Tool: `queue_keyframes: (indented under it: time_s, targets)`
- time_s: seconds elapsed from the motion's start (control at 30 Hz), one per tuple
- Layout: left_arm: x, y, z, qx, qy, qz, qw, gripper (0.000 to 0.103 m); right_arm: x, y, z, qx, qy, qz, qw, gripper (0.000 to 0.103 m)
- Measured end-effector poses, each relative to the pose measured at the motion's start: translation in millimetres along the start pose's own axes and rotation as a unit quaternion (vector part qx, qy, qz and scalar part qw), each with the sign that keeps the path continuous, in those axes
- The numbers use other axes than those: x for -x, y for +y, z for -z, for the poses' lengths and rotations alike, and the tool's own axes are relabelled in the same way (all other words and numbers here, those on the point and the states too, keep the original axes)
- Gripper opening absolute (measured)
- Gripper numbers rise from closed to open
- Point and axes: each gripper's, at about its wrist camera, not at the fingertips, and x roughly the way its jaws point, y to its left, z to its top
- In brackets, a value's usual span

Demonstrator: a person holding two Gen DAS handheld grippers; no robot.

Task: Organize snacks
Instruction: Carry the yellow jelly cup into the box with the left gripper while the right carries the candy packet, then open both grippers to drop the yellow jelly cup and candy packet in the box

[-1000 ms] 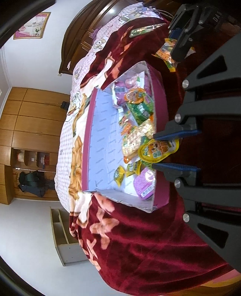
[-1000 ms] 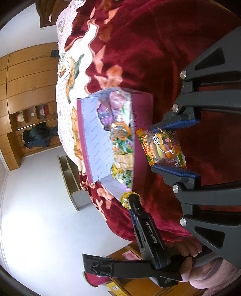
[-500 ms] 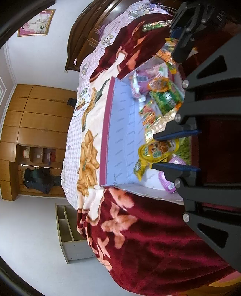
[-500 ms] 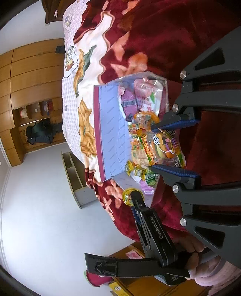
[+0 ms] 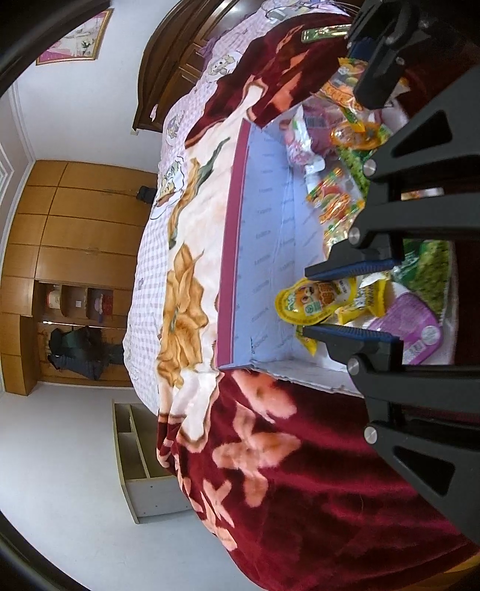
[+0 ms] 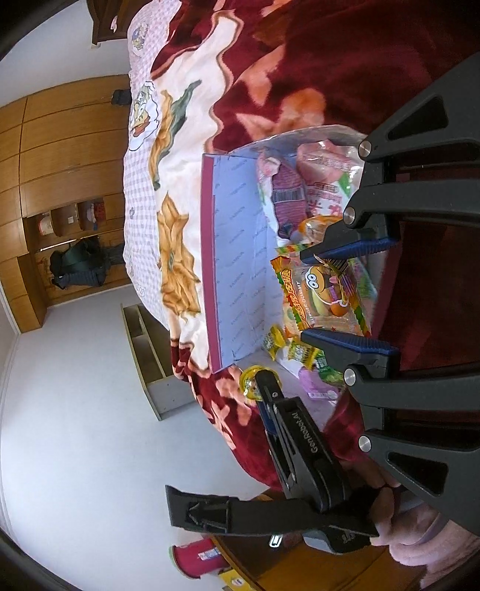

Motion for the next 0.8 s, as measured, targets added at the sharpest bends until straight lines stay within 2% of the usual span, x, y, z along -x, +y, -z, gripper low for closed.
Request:
queue_keyframes:
  time_s: [0.57,0.8]
  targets:
    - [-40.5,7.3,0.5,0.006,0.022,-0.014,0.9996,0.025,-45.8,-6.3,-26.4,-0.006,0.001,0.034,0.999,0.037]
    - [-47.6,10.0,2.9,0.009,0.031,-0.013,0.9994,0.025,-64.9,-12.9,-31.5,-0.015,0.016,0.053,0.998,0.037]
